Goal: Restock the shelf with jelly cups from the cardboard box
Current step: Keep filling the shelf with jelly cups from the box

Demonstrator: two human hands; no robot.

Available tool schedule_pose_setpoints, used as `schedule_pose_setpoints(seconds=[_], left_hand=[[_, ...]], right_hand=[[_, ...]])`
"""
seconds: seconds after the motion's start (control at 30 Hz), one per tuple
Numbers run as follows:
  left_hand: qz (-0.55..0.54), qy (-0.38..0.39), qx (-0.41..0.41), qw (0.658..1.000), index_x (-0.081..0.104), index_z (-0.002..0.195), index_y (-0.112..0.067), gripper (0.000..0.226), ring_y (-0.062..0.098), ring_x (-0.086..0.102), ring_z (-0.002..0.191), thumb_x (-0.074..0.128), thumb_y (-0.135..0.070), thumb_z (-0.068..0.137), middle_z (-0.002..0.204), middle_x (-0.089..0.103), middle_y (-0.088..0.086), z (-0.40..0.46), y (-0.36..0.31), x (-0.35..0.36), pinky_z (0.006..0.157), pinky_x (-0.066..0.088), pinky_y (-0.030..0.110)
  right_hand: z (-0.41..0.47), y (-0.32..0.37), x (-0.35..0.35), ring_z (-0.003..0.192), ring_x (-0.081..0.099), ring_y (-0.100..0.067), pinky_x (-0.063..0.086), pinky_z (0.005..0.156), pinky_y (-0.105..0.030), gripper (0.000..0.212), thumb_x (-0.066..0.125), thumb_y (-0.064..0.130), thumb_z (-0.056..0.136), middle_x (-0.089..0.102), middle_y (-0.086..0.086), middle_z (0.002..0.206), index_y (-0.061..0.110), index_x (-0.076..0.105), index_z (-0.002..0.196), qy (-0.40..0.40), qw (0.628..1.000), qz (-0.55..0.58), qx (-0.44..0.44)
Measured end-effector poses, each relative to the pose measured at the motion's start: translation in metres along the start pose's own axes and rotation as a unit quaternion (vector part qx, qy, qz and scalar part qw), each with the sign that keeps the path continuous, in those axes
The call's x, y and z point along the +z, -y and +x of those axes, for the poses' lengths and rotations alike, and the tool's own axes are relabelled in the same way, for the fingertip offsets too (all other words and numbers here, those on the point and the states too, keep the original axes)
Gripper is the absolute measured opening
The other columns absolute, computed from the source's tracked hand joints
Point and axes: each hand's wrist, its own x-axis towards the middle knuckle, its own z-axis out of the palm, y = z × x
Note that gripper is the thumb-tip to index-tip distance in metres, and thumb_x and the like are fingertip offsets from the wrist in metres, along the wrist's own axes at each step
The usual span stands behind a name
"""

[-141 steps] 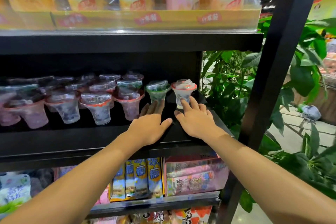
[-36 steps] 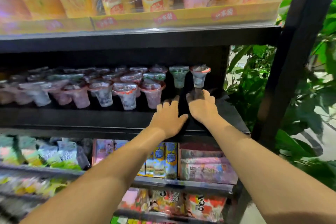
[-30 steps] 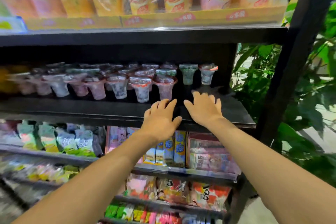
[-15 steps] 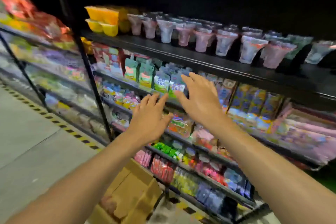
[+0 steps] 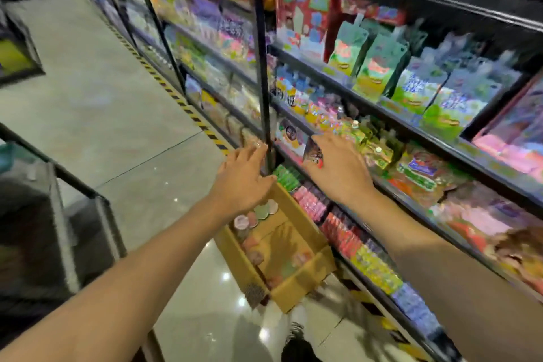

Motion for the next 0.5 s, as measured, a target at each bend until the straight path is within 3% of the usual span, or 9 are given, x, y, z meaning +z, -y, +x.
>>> schedule_pose_setpoints(seconds=[0.13,0.37,0.5], left_hand=[[-0.001,0.015,-0.049,0.999,0.02,0.157,-0.03,0.073,0.029,0.025,0.144,0.052,-0.052,0.095,0.159,0.031,0.001,0.043,0.031,0.021,0.116,0.029,0.05],[-0.017,0.044,-0.094,0.994,0.021,0.157,-0.026,0.076,0.029,0.029,0.143,0.056,-0.045,0.093,0.158,0.033,0.004,0.118,0.088,0.091,0.114,0.033,0.048],[-0.038,0.081,-0.096,0.991,0.022,0.157,-0.026,0.076,0.029,0.03,0.143,0.059,-0.043,0.093,0.158,0.034,0.003,0.163,0.13,0.144,0.113,0.035,0.048]], right_hand=[[0.057,-0.007,0.039,0.137,0.038,-0.031,0.032,0.114,-0.047,0.059,0.05,0.041,0.095,0.044,-0.006,0.15,0.019,0.04,0.149,0.04,0.999,0.015,-0.001],[0.143,-0.019,0.137,0.143,0.029,-0.023,0.028,0.118,-0.044,0.061,0.053,0.039,0.096,0.037,0.001,0.153,0.024,0.035,0.152,0.108,0.994,0.002,-0.002],[0.18,-0.03,0.206,0.138,0.038,-0.03,0.037,0.111,-0.047,0.061,0.058,0.038,0.093,0.046,-0.006,0.147,0.018,0.042,0.149,0.142,0.99,-0.011,-0.003]])
